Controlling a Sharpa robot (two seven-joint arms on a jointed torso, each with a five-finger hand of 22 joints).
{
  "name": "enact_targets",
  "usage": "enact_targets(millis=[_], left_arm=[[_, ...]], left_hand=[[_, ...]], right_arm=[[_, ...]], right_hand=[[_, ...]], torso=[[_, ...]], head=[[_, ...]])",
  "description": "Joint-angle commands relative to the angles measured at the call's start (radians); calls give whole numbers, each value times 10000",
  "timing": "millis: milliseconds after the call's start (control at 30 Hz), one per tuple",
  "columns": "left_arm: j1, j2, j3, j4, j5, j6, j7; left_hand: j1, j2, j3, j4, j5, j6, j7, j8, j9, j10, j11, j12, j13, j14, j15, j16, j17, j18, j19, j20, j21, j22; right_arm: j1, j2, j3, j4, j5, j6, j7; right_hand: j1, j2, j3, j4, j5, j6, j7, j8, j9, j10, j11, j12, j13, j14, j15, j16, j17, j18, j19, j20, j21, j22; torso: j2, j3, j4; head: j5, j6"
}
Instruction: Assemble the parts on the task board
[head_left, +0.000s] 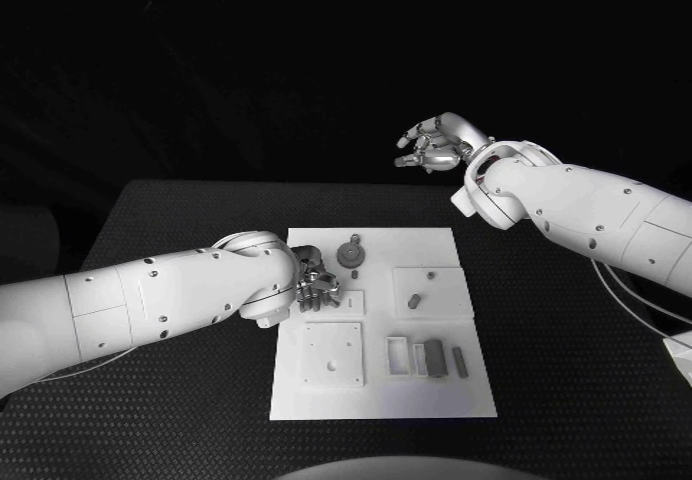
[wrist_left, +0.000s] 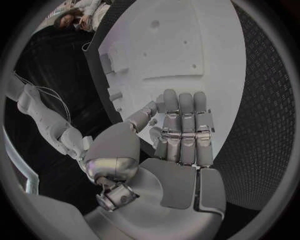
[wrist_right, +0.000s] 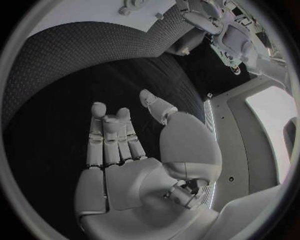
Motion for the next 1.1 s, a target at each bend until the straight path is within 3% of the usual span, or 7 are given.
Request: enact_targets(millis=[33, 800, 1100], left_arm=[[-93, 30, -29, -3, -88, -73, -21], [-133, -14, -27, 93, -162, -153, 196], [-155, -240, -22, 302, -190, -101, 401]], left_hand=[[14, 128, 33, -25, 27, 698, -598, -28, 9, -114, -110, -42, -16, -53, 8, 58, -13, 2, -27, 8, -31, 11], [78, 133, 56, -53, 31, 722, -600, -81, 21, -110, -118, -35, -57, -71, 4, 131, -105, 7, -21, 4, -52, 51], [208, 41, 98, -62, 44, 748, -600, -142, 31, -113, -119, -26, -101, -101, 5, 211, -210, 6, -18, 5, -76, 96]], right_arm=[[5, 15, 6, 4, -68, 140, 42], [3, 17, 6, -26, -76, 192, 33], [2, 9, 6, -40, -76, 214, 19]], right_hand=[[16, 121, -26, -39, -3, -17, 71, 34, -14, -87, 16, 53, -13, -71, 6, 48, -16, 147, -59, 17, -28, 187], [2, 134, -37, -38, -4, -19, 73, 37, -20, -90, 17, 64, -24, -76, 8, 56, -18, 147, -61, 21, -25, 188], [-34, 148, -52, -17, -4, -33, 77, 33, -29, -94, 21, 73, -35, -83, 11, 60, -23, 147, -66, 27, -25, 187]], torso=[[3, -3, -3], [-4, -3, 1], [-4, -3, 1]], head=[[-4, 4], [-55, -34], [-72, -43]])
